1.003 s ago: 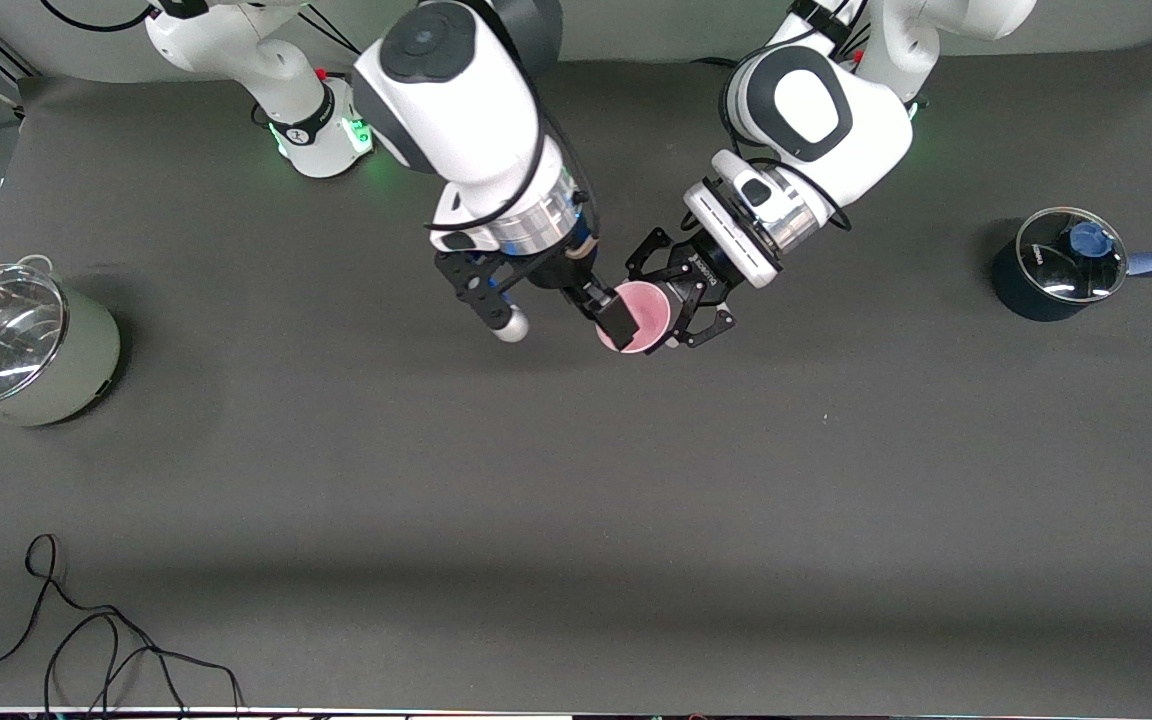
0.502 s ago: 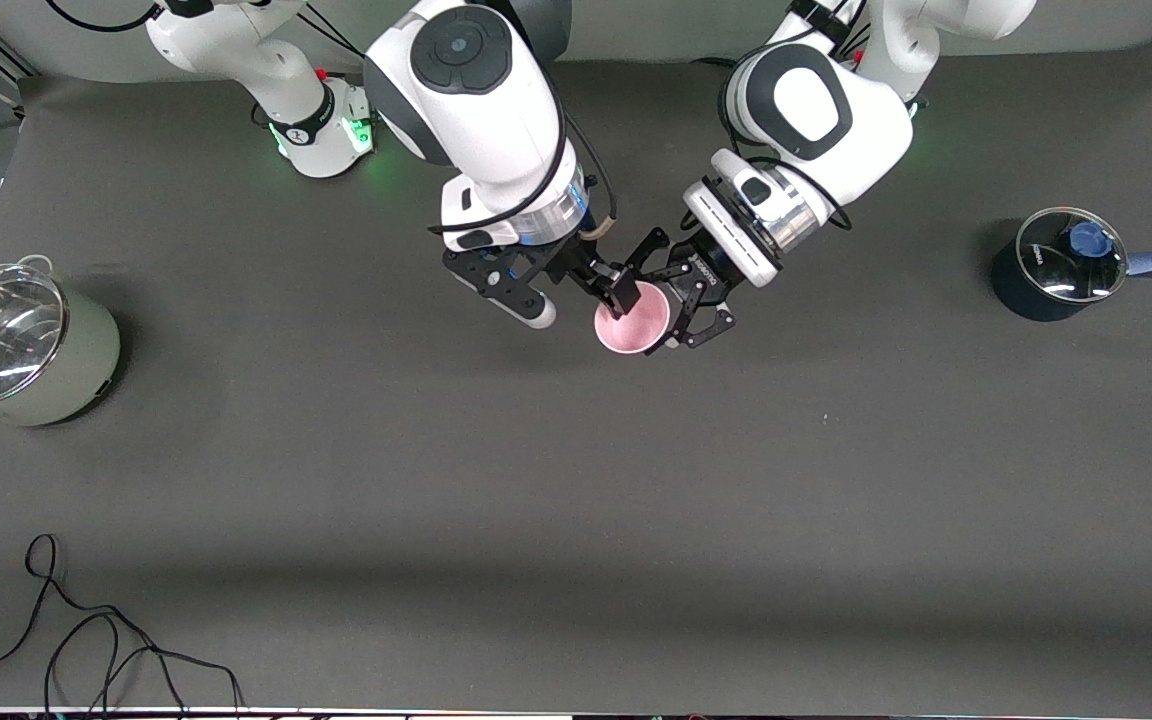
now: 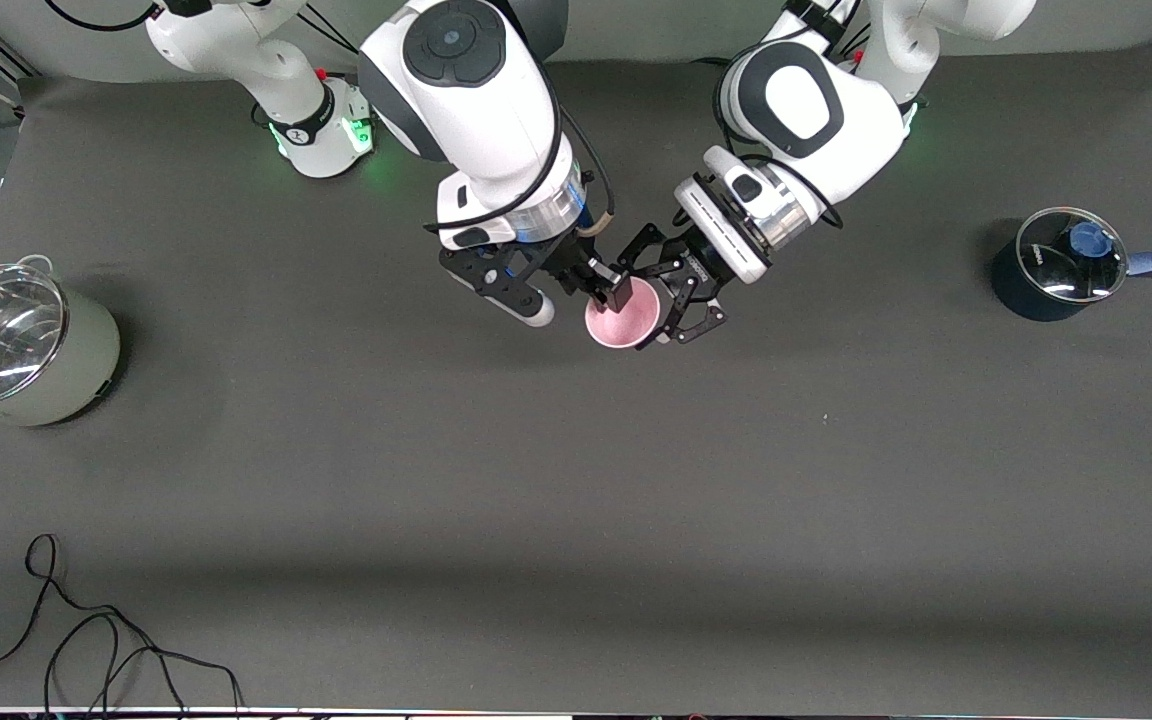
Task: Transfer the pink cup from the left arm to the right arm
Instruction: 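Close the right gripper on the cup rim, then open the left gripper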
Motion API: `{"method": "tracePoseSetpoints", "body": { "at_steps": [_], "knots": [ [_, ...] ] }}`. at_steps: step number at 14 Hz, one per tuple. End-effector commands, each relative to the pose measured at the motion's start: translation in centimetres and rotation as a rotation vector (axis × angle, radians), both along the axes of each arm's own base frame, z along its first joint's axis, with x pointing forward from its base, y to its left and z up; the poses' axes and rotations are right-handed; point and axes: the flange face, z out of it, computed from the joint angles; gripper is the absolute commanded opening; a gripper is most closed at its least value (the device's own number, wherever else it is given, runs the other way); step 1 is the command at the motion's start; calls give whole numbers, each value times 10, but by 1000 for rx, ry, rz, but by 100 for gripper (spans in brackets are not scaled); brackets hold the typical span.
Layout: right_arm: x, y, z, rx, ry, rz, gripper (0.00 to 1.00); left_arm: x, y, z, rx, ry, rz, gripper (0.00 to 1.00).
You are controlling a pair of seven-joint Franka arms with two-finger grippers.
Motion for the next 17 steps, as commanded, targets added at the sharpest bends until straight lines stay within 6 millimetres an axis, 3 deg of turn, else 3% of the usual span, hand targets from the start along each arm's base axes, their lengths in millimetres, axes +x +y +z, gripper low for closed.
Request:
{"method": "tracePoseSetpoints", "body": {
  "at_steps": [1, 5, 9, 12, 14, 17],
  "knots": [
    [-3, -5, 8, -4, 16, 5, 0, 9, 7, 3, 5, -8, 41, 27],
    [-1, -7, 8, -5, 13, 13, 0, 10, 7, 3, 5, -8, 42, 31],
    [-2, -14, 23, 0, -19, 81, 0, 10, 8, 4, 4, -9, 44, 62],
    [7, -50, 44, -23, -5, 122, 0, 10, 8, 4, 5, -10, 43, 85],
    [7, -68, 58, -35, -10, 190, 0, 11, 8, 5, 4, -11, 44, 96],
    [22, -122, 75, -71, 10, 315, 0, 15, 14, 3, 7, -11, 53, 99]
  ]
}}
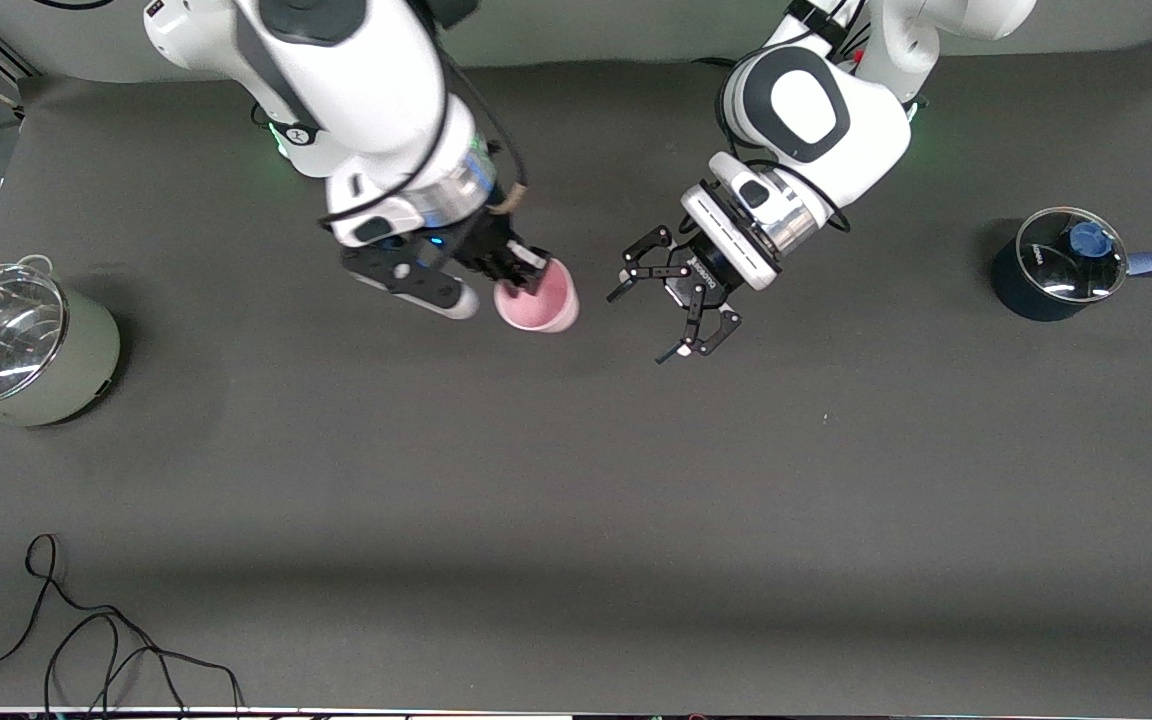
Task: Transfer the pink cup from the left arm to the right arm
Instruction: 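Close the right gripper on the cup rim, then open the left gripper, then carry the cup with the right gripper while the left gripper withdraws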
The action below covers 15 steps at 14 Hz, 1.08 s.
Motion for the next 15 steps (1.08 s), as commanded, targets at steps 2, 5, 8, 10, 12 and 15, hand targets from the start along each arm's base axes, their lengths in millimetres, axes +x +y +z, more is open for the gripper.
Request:
{"method": "tracePoseSetpoints", "body": {
  "at_steps": [2, 5, 8, 10, 12, 15],
  "knots": [
    [15, -82, 20, -39, 41, 201, 0, 19, 25, 2, -4, -11, 41, 99],
    [35, -170, 18, -60, 106, 336, 0, 37, 69, -8, -31, -10, 29, 99],
    [47, -254, 1, -74, 132, 414, 0, 49, 122, -31, -58, 6, -37, 99],
    [56, -298, -15, -78, 131, 447, 0, 57, 163, -45, -77, 16, -106, 99],
    [57, -326, -37, -73, 115, 463, 0, 62, 204, -54, -90, 37, -174, 99],
    [47, -360, -84, -65, 58, 493, 0, 65, 277, -57, -46, 184, -306, 99]
  ]
}}
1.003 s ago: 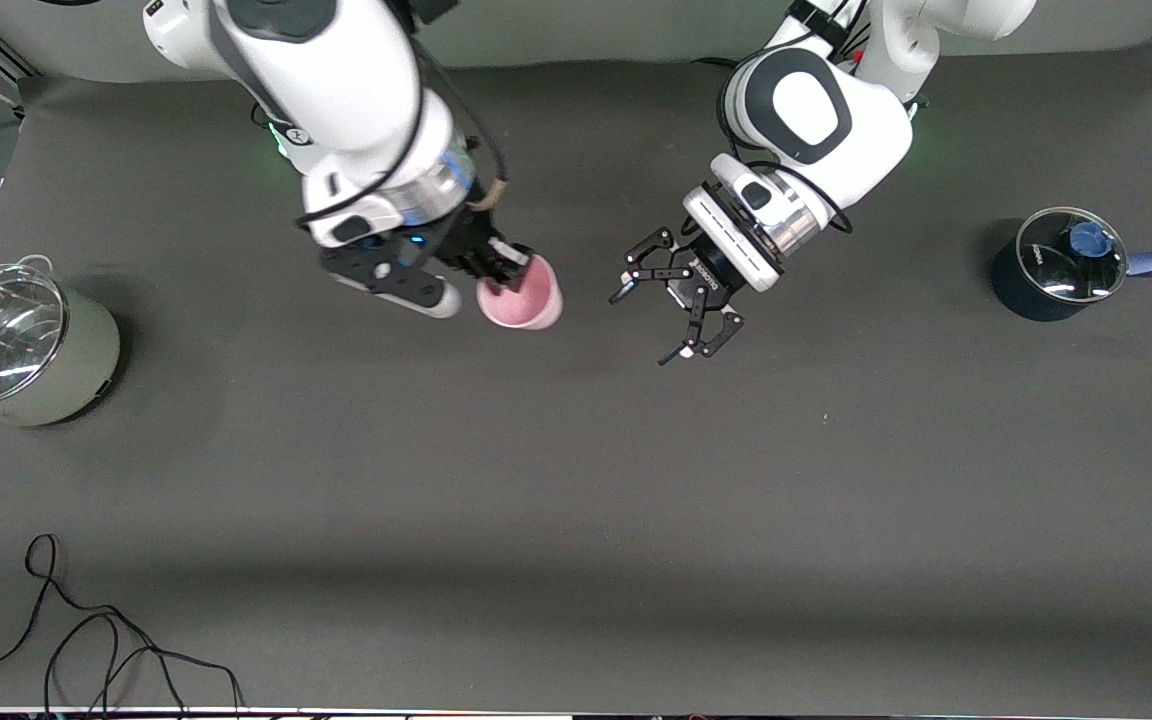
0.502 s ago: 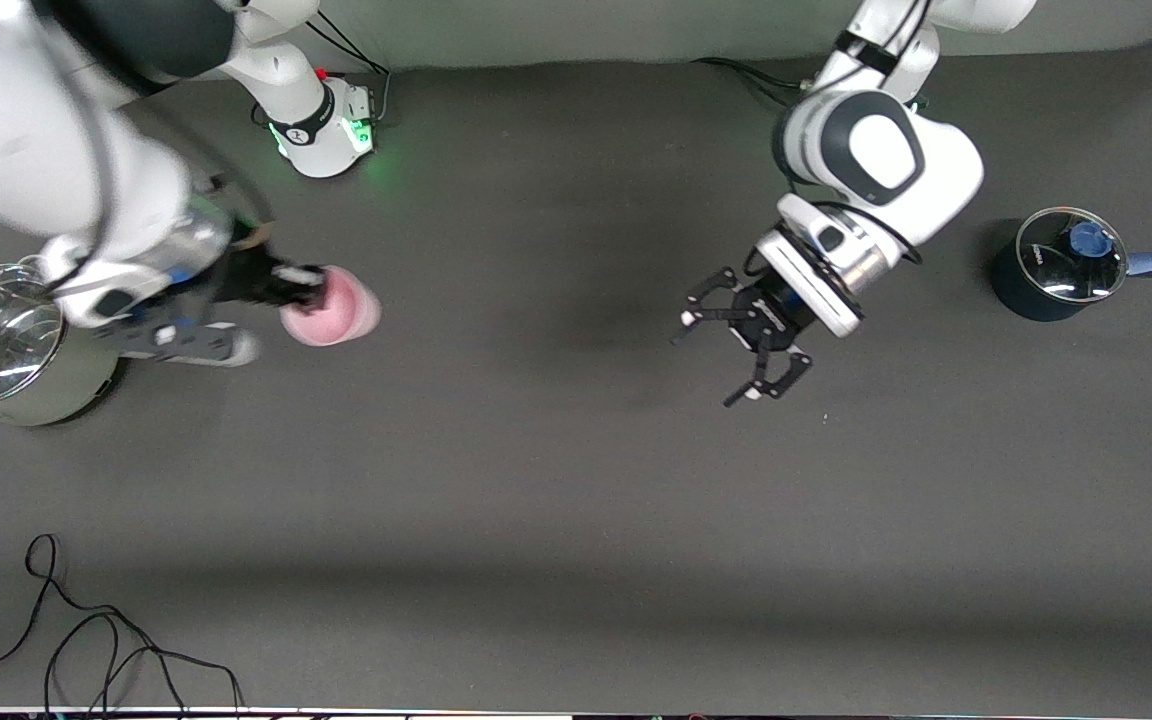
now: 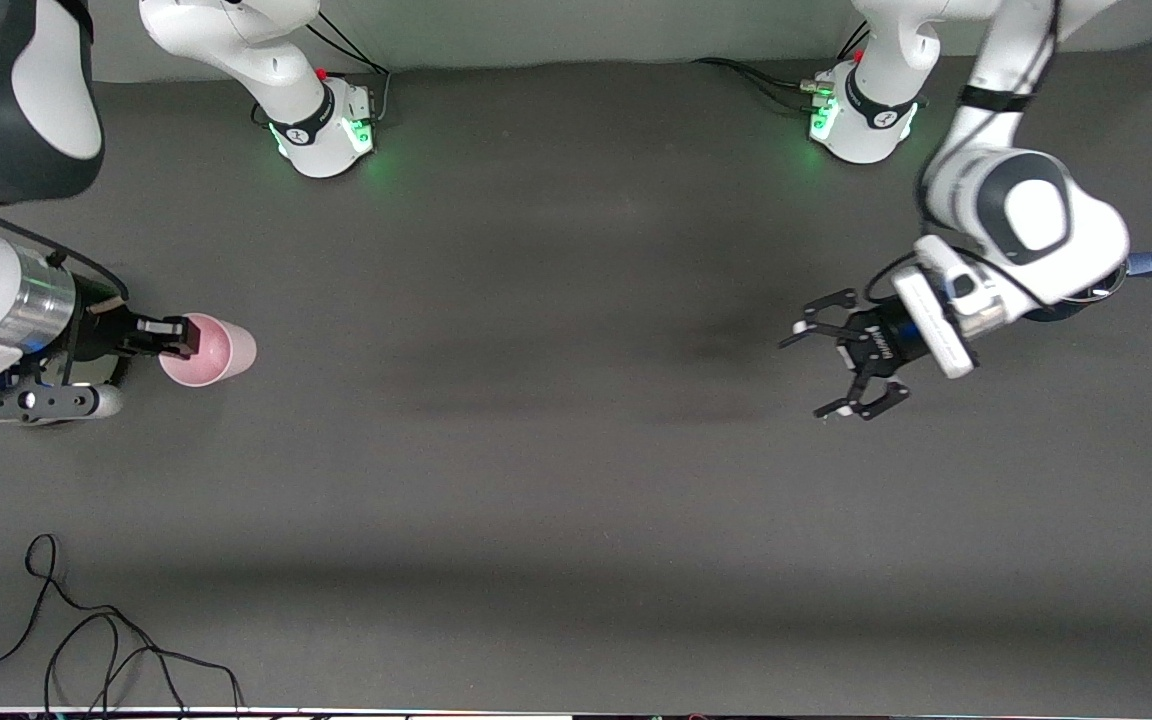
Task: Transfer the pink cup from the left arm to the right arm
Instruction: 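Carry the cup with the right gripper while the left gripper withdraws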
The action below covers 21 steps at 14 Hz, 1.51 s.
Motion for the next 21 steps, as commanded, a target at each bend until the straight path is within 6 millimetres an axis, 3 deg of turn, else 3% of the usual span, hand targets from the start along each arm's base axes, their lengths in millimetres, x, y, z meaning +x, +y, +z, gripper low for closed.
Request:
{"method": "tracePoseSetpoints", "body": {
  "at_steps": [1, 3, 5, 6, 8, 11, 16, 19, 21],
  "knots": [
    [-31, -22, -40, 28, -47, 49, 0, -4, 54, 8, 43, 123, -96, 99],
    [-42, -40, -74, 32, -66, 34, 0, -11, 101, 12, 110, 228, -153, 99],
    [-50, -60, -112, 30, -85, 52, 0, -12, 136, 33, 177, 330, -167, 99],
    [-56, -72, -132, 25, -93, 38, 0, -10, 144, 48, 241, 396, -177, 99],
    [-70, -76, -170, 18, -124, 23, 0, -3, 155, 81, 408, 523, -148, 99],
    [-80, -78, -214, -10, -182, 14, 0, -1, 150, 108, 596, 681, -47, 99],
    [-86, -81, -279, -67, -242, 8, 0, 8, 117, 164, 891, 824, 168, 99],
    [-99, -80, -309, -84, -261, -2, 0, 13, 103, 200, 971, 859, 319, 99],
    [-100, -81, -315, -89, -260, -7, 0, 11, 95, 206, 996, 901, 413, 99]
  ]
}}
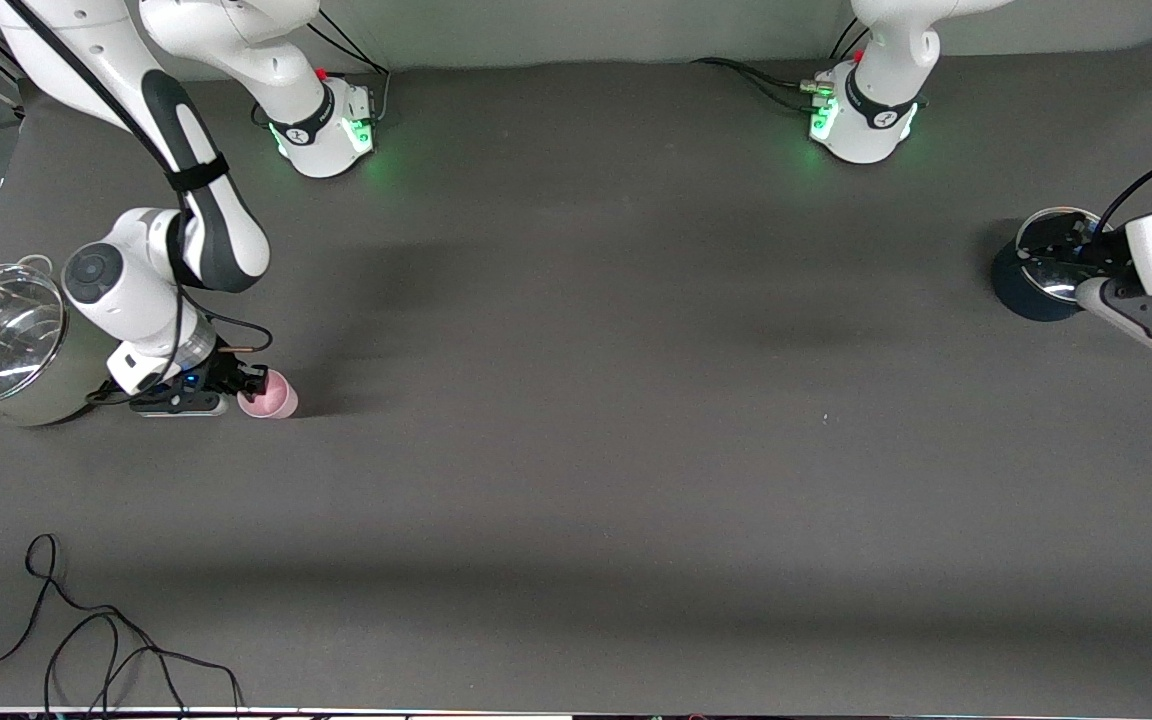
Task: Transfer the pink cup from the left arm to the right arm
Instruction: 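Carry the cup with the right gripper while the left gripper withdraws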
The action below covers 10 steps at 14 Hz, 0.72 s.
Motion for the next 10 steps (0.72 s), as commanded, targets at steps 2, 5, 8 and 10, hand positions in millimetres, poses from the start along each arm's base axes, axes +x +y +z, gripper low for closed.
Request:
{"method": "tracePoseSetpoints", "body": {
  "at_steps": [2, 5, 8, 10],
  "knots": [
    [-3, 3, -1, 25, -14, -32, 0, 0, -19, 17, 142, 10, 203, 99],
    [-2, 5, 12, 61, -19, -67, 81, -5, -23, 26, 180, 2, 276, 99],
    [0, 9, 50, 138, -2, -92, 98, -6, -39, 45, 206, -99, 372, 99],
    [0, 11, 87, 181, -27, -101, 99, -6, -52, 47, 219, -112, 392, 99]
  ]
}}
